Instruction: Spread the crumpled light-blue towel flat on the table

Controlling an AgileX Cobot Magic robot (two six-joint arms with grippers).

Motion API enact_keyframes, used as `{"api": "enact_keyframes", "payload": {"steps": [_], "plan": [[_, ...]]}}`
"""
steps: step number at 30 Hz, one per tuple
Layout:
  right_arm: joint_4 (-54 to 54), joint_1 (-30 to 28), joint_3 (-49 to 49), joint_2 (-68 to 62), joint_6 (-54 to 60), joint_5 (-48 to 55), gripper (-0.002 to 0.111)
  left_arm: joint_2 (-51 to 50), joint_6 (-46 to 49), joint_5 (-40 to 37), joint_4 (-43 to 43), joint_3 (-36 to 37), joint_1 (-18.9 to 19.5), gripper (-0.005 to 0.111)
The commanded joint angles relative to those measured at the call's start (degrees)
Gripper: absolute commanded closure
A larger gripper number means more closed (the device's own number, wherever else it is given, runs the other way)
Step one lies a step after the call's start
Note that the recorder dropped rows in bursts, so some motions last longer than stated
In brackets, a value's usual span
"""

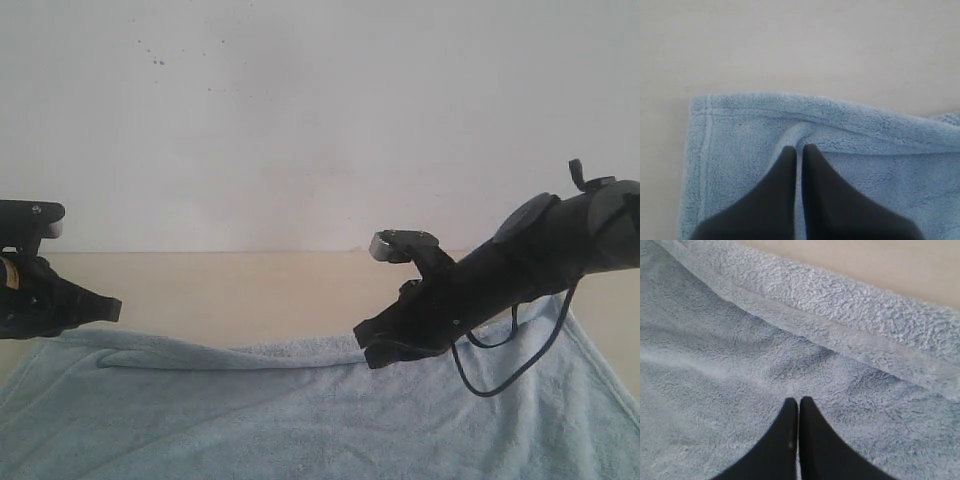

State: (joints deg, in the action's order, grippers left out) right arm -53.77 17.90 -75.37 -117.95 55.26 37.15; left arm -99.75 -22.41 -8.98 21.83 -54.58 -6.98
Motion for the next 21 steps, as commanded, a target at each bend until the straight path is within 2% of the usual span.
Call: {"api": "enact_keyframes", "payload": {"steps": [1, 21], "plan": [[0.2, 0.0, 0.0, -0.8, -0.1, -0.8, 0.108, 0.6, 0.1, 1.3, -0.6, 0.2, -0.4, 0.103], [0.2, 0.0, -0.1, -2.8, -1.1, -10.5, 0.108, 0.6, 0.1, 1.7, -0.6, 0.2, -0.4, 0.103]]}}
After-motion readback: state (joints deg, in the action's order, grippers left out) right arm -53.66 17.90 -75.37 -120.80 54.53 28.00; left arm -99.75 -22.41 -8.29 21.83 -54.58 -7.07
